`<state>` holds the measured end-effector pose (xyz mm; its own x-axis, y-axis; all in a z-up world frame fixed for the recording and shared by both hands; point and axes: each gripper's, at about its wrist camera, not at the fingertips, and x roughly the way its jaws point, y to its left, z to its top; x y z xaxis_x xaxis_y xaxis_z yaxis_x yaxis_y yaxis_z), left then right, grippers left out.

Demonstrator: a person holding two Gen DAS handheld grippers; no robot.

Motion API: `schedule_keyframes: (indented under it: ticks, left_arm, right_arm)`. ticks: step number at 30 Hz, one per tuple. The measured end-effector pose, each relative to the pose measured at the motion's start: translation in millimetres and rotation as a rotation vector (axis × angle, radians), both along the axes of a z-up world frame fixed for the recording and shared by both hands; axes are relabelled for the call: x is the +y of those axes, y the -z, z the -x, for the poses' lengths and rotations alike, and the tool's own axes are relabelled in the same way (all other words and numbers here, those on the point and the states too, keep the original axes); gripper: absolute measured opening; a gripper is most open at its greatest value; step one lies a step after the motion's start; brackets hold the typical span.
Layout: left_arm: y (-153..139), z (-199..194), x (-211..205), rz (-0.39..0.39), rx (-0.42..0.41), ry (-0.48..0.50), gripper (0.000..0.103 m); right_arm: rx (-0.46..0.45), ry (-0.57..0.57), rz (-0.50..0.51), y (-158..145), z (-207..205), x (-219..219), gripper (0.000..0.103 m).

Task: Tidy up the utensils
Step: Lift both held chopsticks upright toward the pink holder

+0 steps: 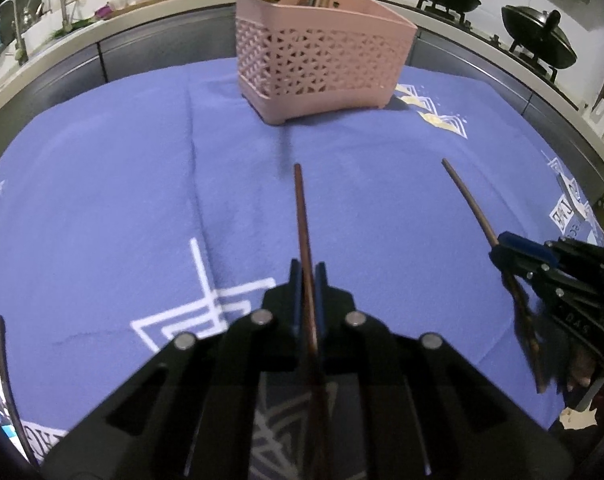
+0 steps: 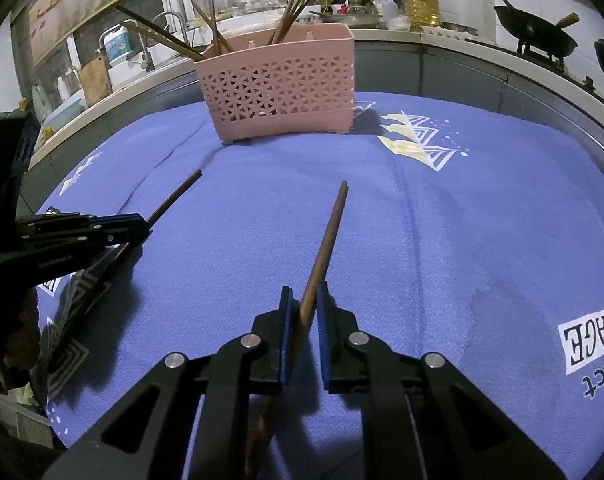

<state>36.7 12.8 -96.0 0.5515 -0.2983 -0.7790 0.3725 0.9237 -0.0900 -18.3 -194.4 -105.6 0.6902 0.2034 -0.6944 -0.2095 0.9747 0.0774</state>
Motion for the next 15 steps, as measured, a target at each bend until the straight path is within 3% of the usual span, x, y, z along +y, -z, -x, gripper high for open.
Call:
schedule_keyframes:
  ticks: [8, 15]
  left_arm:
    - [0, 0, 0, 0.007, 0.005, -0.001, 0.006]
    - [-2, -11, 9, 0.071, 0.069, -0.006, 0.007]
  right_arm:
    - [0.000, 0.002, -0.015, 0, 0, -2, 0.013]
    - [0.028, 0.004, -0.050, -1, -4, -7, 0.013]
